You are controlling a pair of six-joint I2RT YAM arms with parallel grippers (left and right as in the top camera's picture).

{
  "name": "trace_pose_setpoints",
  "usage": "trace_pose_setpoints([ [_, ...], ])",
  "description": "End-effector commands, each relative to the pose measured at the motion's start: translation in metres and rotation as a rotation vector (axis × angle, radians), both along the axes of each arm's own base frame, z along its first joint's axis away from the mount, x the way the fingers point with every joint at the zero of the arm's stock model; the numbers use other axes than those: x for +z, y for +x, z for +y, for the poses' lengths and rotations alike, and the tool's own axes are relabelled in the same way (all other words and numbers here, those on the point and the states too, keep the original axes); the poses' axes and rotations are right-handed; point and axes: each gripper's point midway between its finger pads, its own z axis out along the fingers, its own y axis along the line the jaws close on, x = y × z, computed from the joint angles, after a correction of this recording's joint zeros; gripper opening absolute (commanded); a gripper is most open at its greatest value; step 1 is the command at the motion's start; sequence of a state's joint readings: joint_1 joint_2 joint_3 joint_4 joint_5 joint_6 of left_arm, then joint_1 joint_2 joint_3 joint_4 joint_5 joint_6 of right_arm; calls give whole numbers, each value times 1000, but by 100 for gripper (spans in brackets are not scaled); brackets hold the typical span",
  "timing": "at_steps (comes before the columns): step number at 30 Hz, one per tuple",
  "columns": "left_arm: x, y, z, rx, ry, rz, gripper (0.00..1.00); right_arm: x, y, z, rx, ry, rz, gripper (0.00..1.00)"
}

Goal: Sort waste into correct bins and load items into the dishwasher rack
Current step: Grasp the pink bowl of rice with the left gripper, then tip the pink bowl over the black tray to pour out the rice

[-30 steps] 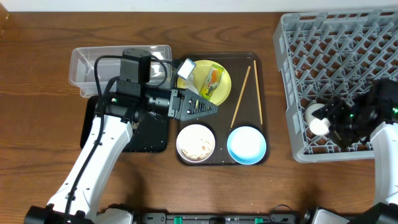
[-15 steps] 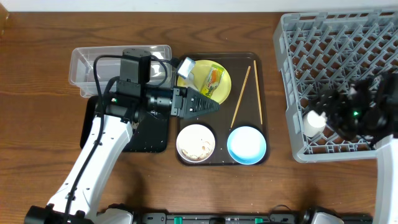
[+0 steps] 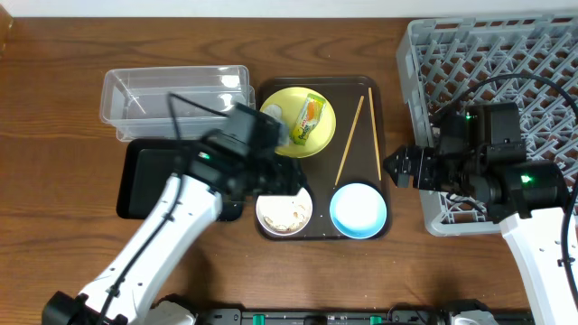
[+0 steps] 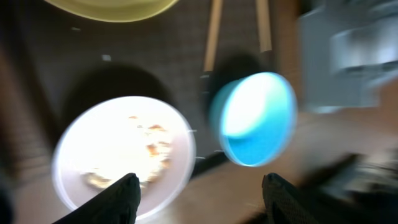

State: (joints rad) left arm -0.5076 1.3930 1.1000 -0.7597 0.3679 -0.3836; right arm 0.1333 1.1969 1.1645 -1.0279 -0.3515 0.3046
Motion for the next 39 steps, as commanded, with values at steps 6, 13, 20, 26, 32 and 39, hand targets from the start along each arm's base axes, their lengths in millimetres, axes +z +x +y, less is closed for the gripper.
trace_pose_setpoints([
  [6, -32, 16, 3, 134, 272, -90, 57, 4, 6, -7, -80, -27, -8, 91],
  [13, -87, -1, -39, 68, 313, -1, 52, 4, 6, -7, -80, -27, -7, 91],
  [20, -113, -9, -40, 110, 356, 71, 23, 4, 6, -7, -80, -28, -8, 91],
  [26, -110, -9, -40, 105, 352, 65, 6, 4, 6, -7, -80, -28, -8, 92],
  [32, -81, -7, -46, 25, 279, 16, 6, 4, 5, -7, -80, -29, -3, 92],
  [39, -2, 18, -26, 81, 9, -52, 6, 4, 5, -7, -80, -29, -4, 93],
])
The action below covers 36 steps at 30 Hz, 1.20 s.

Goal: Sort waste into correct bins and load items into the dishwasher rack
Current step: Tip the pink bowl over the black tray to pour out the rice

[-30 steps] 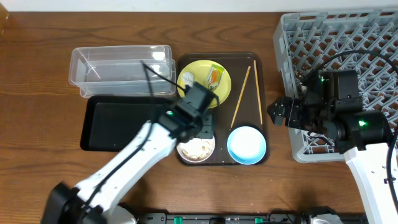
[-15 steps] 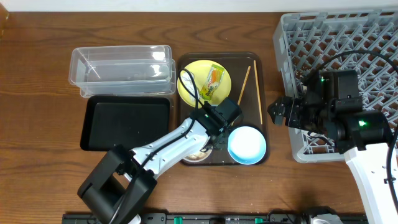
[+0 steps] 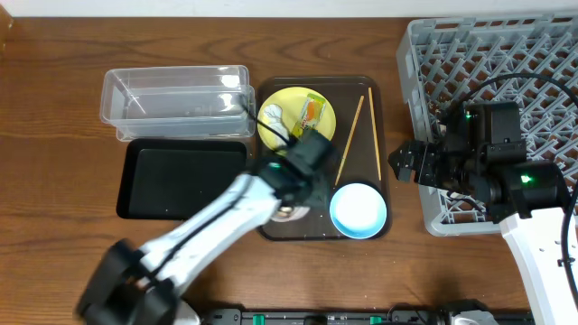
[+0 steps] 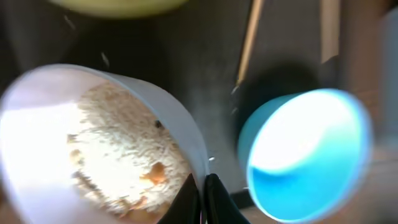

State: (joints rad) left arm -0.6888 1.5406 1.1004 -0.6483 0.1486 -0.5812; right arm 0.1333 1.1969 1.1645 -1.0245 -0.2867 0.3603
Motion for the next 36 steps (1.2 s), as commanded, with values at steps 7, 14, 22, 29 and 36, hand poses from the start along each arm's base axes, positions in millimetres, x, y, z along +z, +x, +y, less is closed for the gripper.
trace_pose_setpoints([
  [7, 74, 33, 75, 76, -409, 16, 6, 6, 1, 3, -2, 2, -10, 93],
  [14, 95, 35, 116, 25, -843, 6, 6, 6, 1, 3, -2, 2, -10, 93],
  [22, 103, 42, 163, 78, -1154, -88, 6, 6, 1, 3, -2, 2, -9, 93],
  [29, 91, 46, 182, 161, -1188, -81, 6, 5, -1, 2, -2, 1, -3, 93],
  [36, 83, 49, 187, 160, -1136, -105, 7, 5, -1, 2, -2, 1, -1, 92],
])
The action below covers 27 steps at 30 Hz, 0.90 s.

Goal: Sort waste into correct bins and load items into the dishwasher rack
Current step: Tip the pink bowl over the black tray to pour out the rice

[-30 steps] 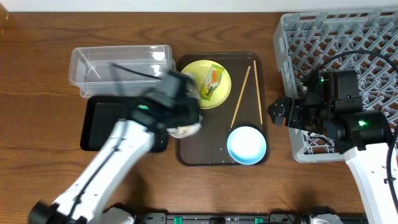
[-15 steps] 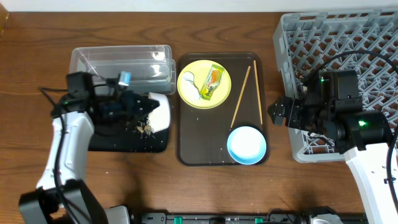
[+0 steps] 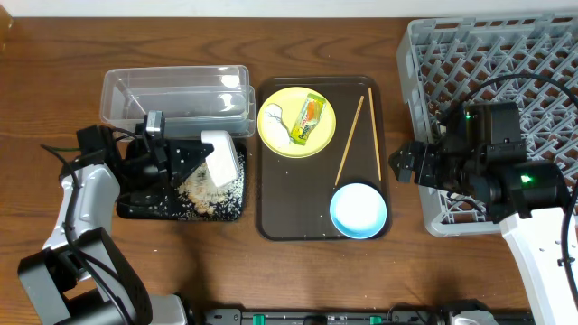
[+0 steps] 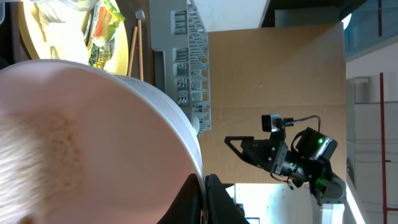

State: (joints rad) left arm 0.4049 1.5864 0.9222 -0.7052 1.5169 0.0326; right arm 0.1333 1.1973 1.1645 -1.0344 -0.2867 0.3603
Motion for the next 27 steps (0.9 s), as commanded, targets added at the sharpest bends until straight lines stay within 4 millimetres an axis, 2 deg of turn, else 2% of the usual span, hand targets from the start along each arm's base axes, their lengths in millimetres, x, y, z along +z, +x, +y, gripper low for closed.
trace_pose_setpoints([
  [1, -7, 3, 4, 8, 59, -24, 6, 6, 1, 3, -2, 2, -9, 93],
  [2, -15, 3, 6, 18, 89, 21, 6, 6, 1, 2, -2, 2, -9, 93],
  [3, -11, 1, 4, 16, 49, 45, 6, 6, 1, 3, -2, 2, -9, 93],
  [5, 8, -2, -2, -11, -39, -44, 6, 5, 0, 2, -2, 1, -5, 93],
  [8, -10, 1, 3, 8, 51, 10, 6, 5, 0, 2, -3, 1, -5, 93],
  [10, -2, 1, 2, 2, 6, -19, 6, 6, 0, 2, -3, 1, -6, 93],
  [11, -5, 3, 3, 6, 28, -27, 6, 5, 0, 2, -2, 2, -6, 93],
  [13, -18, 7, 12, 45, 76, 63, 6, 5, 0, 2, -2, 2, -6, 93],
  [16, 8, 5, 9, 19, -41, -47, 6, 5, -1, 2, -2, 0, -1, 93],
  [17, 3, 6, 10, 24, -14, -39, 6, 5, -1, 2, -2, 0, 0, 93],
  [18, -15, 8, 16, 55, 63, 50, 6, 5, -1, 2, -2, 1, 0, 93],
  [19, -22, 8, 19, 73, 78, 105, 6, 5, -1, 2, -2, 1, -2, 93],
  [20, -14, 8, 16, 62, 35, 81, 6, 5, -1, 2, -2, 1, -2, 93],
  [21, 3, 6, 12, 31, -19, -35, 6, 5, -1, 2, -2, 1, -2, 93],
  [22, 7, 6, 10, 22, -24, -78, 6, 5, -1, 2, -2, 1, 0, 93],
  [24, -24, 8, 19, 70, 97, 91, 6, 5, -2, 2, -2, 0, 1, 93],
  [25, -31, 8, 21, 89, 106, 161, 6, 5, -2, 2, -2, 1, 1, 94],
  [26, -18, 8, 17, 66, 54, 94, 6, 5, -1, 2, -2, 0, 1, 94],
  [27, 7, 6, 11, 23, -31, -62, 6, 5, -2, 2, -2, 0, 1, 94],
])
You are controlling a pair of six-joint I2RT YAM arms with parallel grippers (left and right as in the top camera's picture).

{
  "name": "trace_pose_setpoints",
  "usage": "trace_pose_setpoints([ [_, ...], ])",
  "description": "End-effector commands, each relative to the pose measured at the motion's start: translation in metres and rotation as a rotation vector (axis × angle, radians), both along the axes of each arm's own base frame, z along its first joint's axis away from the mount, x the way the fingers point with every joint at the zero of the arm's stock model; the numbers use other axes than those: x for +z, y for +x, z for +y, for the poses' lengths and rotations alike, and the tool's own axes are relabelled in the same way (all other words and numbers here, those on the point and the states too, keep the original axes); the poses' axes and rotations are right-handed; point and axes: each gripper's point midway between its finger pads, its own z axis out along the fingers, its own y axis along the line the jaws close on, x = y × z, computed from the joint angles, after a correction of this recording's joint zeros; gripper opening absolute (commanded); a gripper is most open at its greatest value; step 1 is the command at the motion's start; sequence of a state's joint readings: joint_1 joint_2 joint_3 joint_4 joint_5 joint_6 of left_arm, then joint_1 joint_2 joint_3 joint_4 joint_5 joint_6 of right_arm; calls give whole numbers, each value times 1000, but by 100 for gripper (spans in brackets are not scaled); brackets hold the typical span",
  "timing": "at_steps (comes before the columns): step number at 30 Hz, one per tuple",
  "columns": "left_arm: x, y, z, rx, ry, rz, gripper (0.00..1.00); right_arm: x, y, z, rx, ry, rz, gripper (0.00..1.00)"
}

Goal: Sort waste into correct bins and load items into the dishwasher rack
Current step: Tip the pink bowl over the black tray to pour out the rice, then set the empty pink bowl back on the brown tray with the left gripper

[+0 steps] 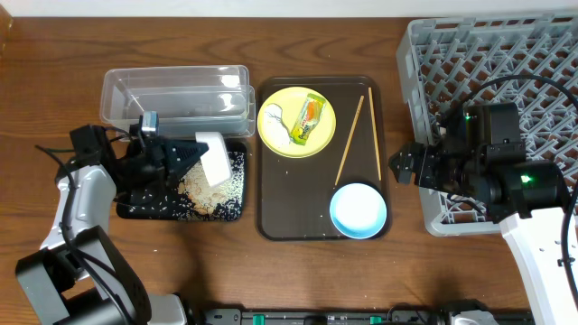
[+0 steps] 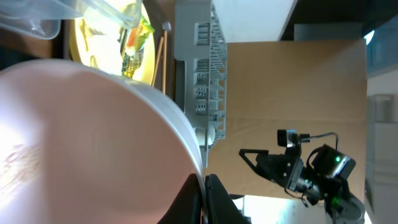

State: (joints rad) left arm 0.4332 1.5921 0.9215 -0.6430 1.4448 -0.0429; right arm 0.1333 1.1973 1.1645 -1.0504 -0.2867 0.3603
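Note:
My left gripper (image 1: 200,155) is shut on the rim of a white bowl (image 1: 214,160), held tipped on its side over the black tray (image 1: 135,206). Rice (image 1: 203,190) lies scattered in that tray. In the left wrist view the bowl (image 2: 74,143) fills the left side, its inside almost bare, with my fingertips (image 2: 211,196) pinching its rim. My right gripper (image 1: 394,167) hangs by the left edge of the grey dish rack (image 1: 506,54), holding nothing, its tips looking closed.
A clear plastic bin (image 1: 172,95) stands behind the black tray. The brown serving tray (image 1: 271,226) carries a yellow plate (image 1: 280,135) with a snack wrapper (image 1: 310,117), two chopsticks (image 1: 349,140) and a blue bowl (image 1: 358,209).
The tipped bowl has shifted slightly toward the back of the black tray. More rice lies spread across the tray, and the bowl's inside now looks almost bare. The right arm has not moved.
My left gripper was open above the rice bowl on the brown tray. Then it was shut on the bowl's rim. Later the bowl was tipped over the black tray with rice spilled there, and now it is nearly bare. The right arm stayed still throughout.

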Motion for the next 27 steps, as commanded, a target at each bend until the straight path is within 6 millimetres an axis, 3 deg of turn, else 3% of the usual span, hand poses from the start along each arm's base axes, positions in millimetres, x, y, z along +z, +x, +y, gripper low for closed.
trace_pose_setpoints([
  [1, 19, -2, -5, -33, -72, -111, 6, 6, 2, 3, -1, 2, -14, 94],
  [4, -7, 1, 0, 10, 19, 50, 6, 7, 2, 3, 2, 1, -17, 94],
  [6, 6, 0, -4, -24, -10, -70, 6, 7, 2, 3, 2, 1, -19, 94],
  [9, -26, 0, 5, 36, 103, 132, 6, 6, 2, 3, 5, -1, -16, 94],
  [11, 2, -1, -5, -32, 21, -78, 6, 6, 1, 3, 8, -3, -16, 95],
  [12, 3, -2, -7, -39, 18, -92, 6, 6, 1, 2, 8, -4, -14, 95],
  [14, -19, -1, -1, 5, 87, 70, 6, 6, 1, 2, 10, -4, -15, 95],
  [16, -6, -2, -8, -33, 44, -20, 6, 6, 2, 3, 11, -4, -20, 95],
  [21, 1, -8, -27, -85, 39, -8, 6, 6, 2, 3, 10, -3, -19, 95],
  [27, 4, -24, -74, -165, 381, 30, 6, 7, 3, 3, 10, -3, -25, 95],
])
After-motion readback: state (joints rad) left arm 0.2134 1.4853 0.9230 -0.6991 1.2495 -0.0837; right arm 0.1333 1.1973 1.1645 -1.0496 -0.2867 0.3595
